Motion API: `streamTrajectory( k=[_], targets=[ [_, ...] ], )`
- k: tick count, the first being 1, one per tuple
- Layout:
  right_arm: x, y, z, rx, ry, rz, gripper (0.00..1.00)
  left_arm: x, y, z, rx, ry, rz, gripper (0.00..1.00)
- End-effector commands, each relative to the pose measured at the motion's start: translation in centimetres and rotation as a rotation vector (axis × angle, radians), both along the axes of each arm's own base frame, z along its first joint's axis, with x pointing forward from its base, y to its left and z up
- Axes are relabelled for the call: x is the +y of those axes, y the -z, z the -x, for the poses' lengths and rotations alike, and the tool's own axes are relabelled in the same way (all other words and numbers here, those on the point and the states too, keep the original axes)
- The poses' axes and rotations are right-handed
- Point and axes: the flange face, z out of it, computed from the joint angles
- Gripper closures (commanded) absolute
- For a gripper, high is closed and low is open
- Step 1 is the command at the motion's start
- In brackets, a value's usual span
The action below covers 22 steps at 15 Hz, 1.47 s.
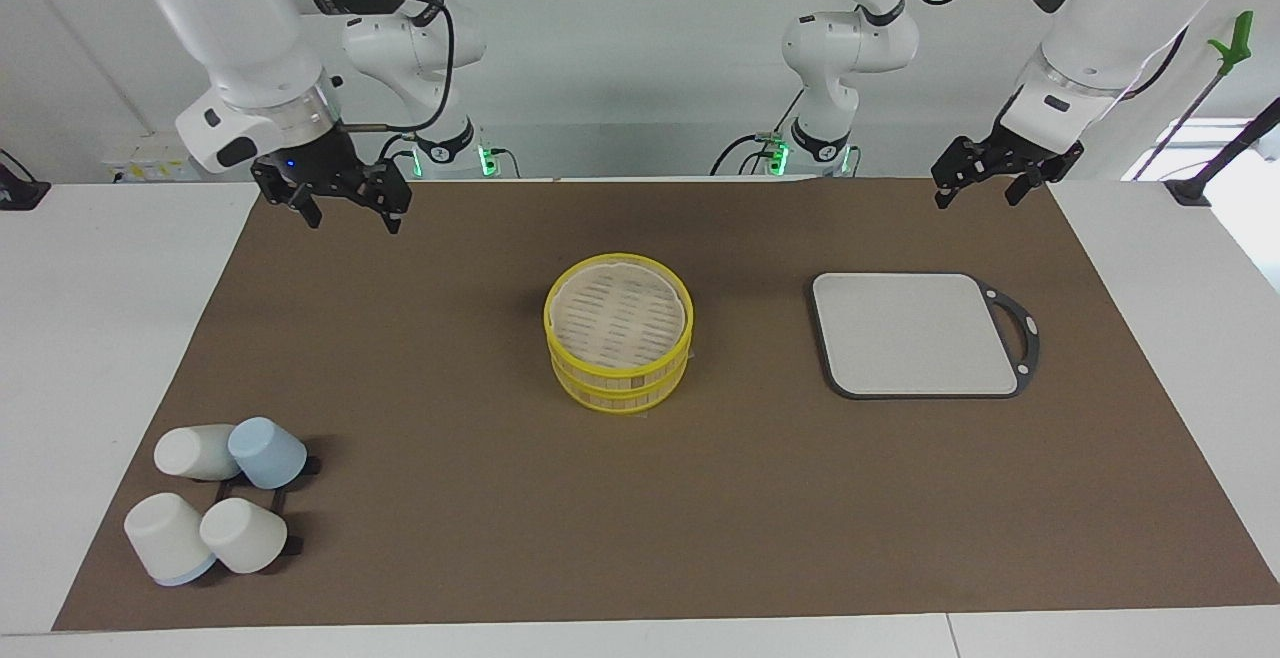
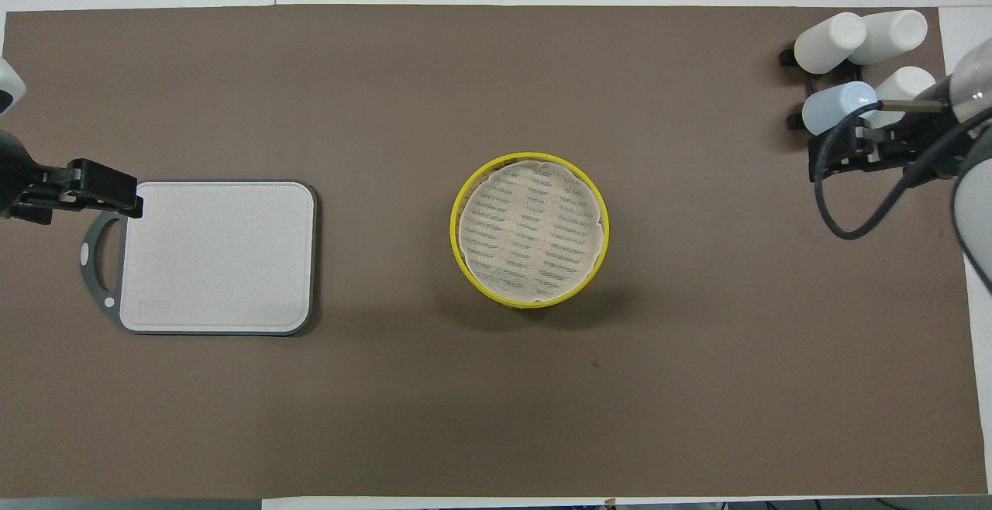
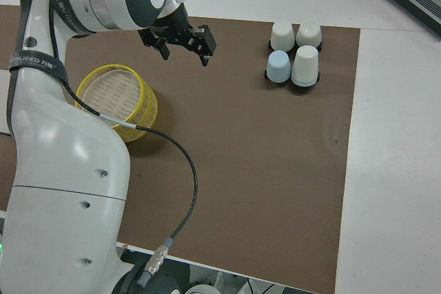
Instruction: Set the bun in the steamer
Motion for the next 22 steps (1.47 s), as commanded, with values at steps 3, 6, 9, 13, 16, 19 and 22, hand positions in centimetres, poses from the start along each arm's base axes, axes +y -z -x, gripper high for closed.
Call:
streamTrajectory(
  k=[3, 6, 9, 13, 16, 19, 22],
  targets=[
    [-3.1, -0.6, 1.5, 0.02, -0.056, -0.034, 0.0, 0.4, -0.2, -0.3, -0.02, 0.006, 0.02, 0.0],
    [-2.2, -1.2, 2.6, 0.02, -0.073, -0.035, 0.0, 0.1, -0.2, -0.3, -0.018, 0.011, 0.02, 0.0],
    [-2.4, -1.0, 2.0, -0.007, -0.07, -0.032, 0.0, -0.2, -0.2, -0.2, -0.016, 0.015, 0.02, 0.0],
    [-2.4, -0.6, 1.7, -0.007, -0.079, -0.024, 0.0, 0.4, -0.1, -0.3, -0.015, 0.007, 0.02, 0.0],
    [-2.3, -0.7, 1.5, -0.014, -0.078, -0.037, 0.0, 0.5, 0.1, -0.3, -0.013, 0.004, 0.02, 0.0],
    [-3.4, -0.9, 1.4, -0.019, -0.054, -0.036, 0.0, 1.3, 0.2, -0.1, -0.011, 0.012, 0.021, 0.0],
    [-3.9, -1.0, 1.3, -0.013, -0.043, -0.032, 0.0, 1.2, 0.2, -0.1, -0.012, 0.015, 0.021, 0.0]
  ],
)
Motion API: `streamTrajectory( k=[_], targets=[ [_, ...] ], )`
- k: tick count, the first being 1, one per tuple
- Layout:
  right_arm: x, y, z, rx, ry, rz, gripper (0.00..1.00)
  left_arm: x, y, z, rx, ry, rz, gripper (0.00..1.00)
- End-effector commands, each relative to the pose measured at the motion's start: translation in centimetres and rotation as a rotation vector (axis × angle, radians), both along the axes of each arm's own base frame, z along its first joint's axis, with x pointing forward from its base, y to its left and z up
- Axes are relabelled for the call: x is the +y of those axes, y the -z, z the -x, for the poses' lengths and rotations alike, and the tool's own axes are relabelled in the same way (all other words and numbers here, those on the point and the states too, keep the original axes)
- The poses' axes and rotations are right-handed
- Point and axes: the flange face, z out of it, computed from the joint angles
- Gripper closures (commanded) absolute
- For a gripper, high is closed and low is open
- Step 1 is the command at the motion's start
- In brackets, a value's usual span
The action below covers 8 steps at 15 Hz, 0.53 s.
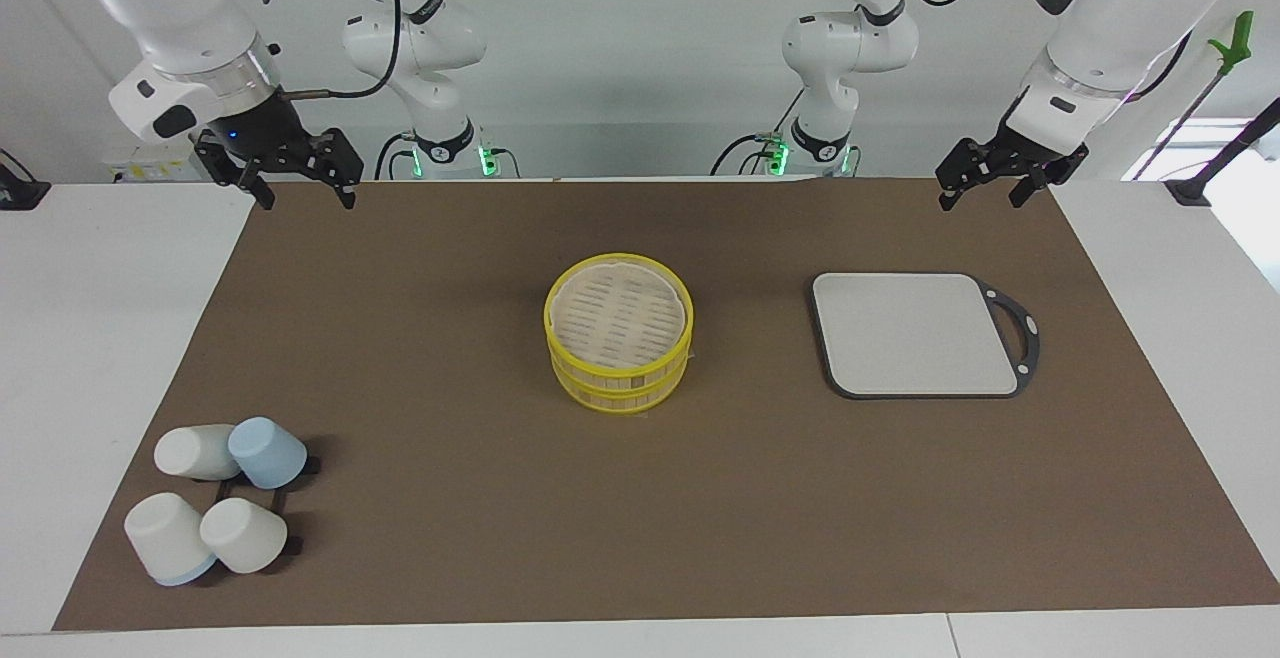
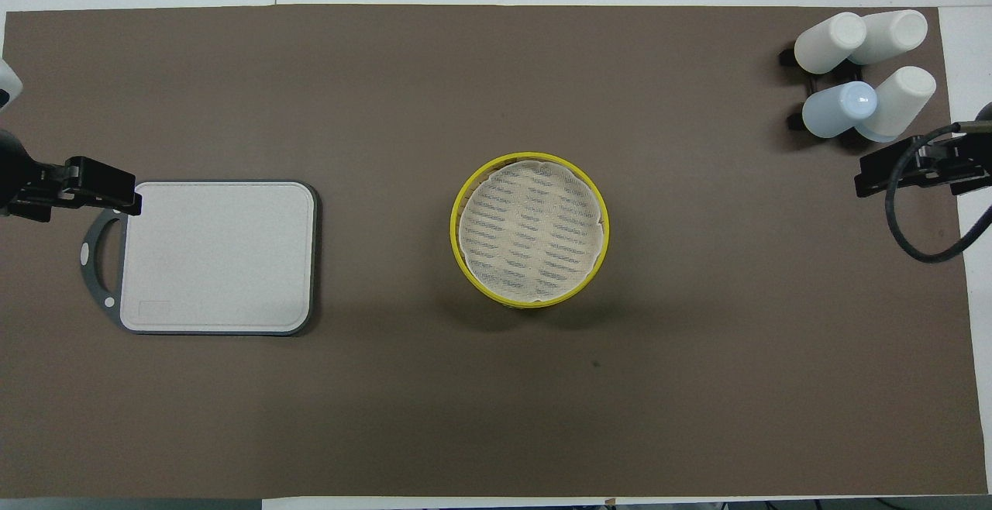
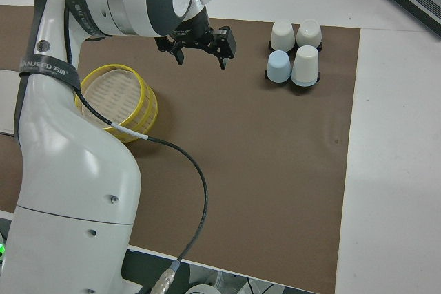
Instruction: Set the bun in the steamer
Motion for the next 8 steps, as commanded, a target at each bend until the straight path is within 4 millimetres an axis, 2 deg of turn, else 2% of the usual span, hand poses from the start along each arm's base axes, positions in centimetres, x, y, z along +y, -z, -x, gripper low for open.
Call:
streamTrajectory(
  k=[1, 8],
  targets=[
    [-0.9, 0.01, 0.04, 0.001, -0.005, 0.001, 0.0, 0.47, 0.08, 0.06, -0.006, 0.012, 0.017, 0.0],
    [-0.86, 0.02, 0.05, 0.003, -0.006, 0.004, 0.0, 0.39, 0.07, 0.04, -0.008, 0.012, 0.017, 0.0]
  ],
)
